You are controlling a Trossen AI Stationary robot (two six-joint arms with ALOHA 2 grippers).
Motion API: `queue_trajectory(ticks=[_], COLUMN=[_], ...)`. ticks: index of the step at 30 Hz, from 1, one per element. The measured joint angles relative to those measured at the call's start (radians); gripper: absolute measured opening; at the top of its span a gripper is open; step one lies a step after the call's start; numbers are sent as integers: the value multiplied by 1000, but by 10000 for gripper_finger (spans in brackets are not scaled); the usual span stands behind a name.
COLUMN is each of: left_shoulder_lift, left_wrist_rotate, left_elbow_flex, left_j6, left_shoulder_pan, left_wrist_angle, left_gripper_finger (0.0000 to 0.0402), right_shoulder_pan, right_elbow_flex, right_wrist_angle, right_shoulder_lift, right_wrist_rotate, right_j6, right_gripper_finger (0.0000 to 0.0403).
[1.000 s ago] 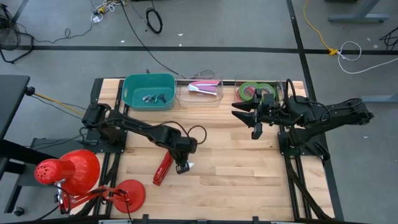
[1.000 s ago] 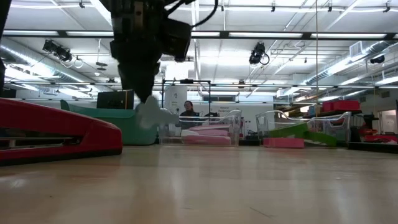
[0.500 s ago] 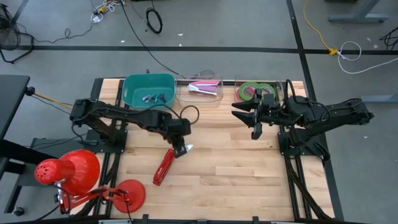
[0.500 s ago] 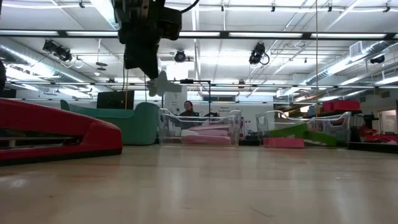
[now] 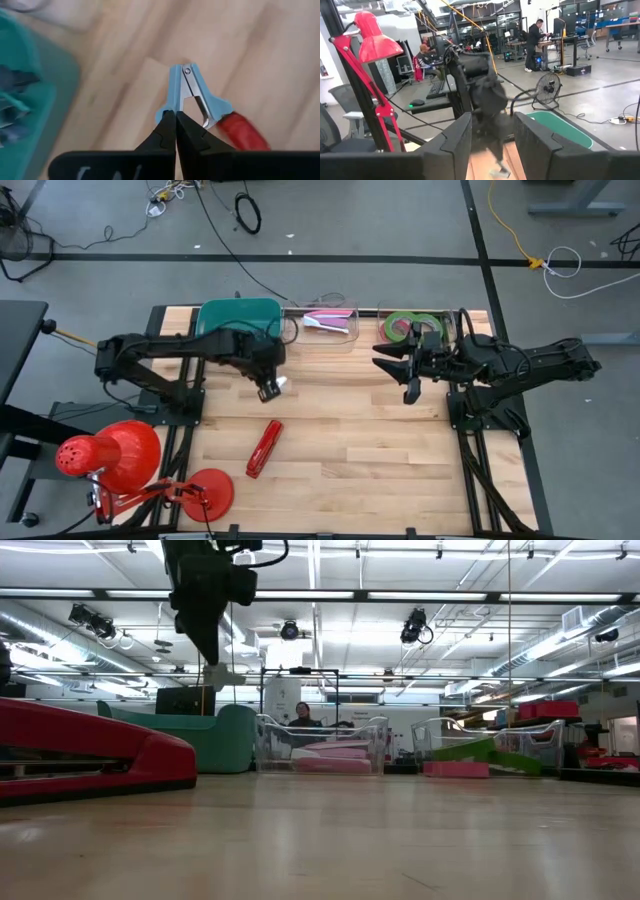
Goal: Pick and place Stapler, Stapler remover, tape
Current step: Put the blue staple remover into the blue bin
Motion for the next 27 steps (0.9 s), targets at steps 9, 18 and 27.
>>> queue_trajectory(ticks=[9,18,27], left_shoulder_lift=[-11,-26,-69], left_wrist_rotate=[-22,-19,-21], left_elbow_flex=[0,0,0], left_j6=[132,255,314], left_shoulder_pan=[194,353,518], left_wrist_angle=[-51,-43,-40], left_gripper_finger=[0,0,0], right_shoulder_pan=[-1,-2,-2], right_elbow_flex=[0,0,0], right_wrist_angle=[-24,-25,-30], right_shoulder_lift=[0,0,0], right_wrist_rotate=[40,53,106], right_j6=[-16,-15,-13], right_gripper_finger=[146,146,146])
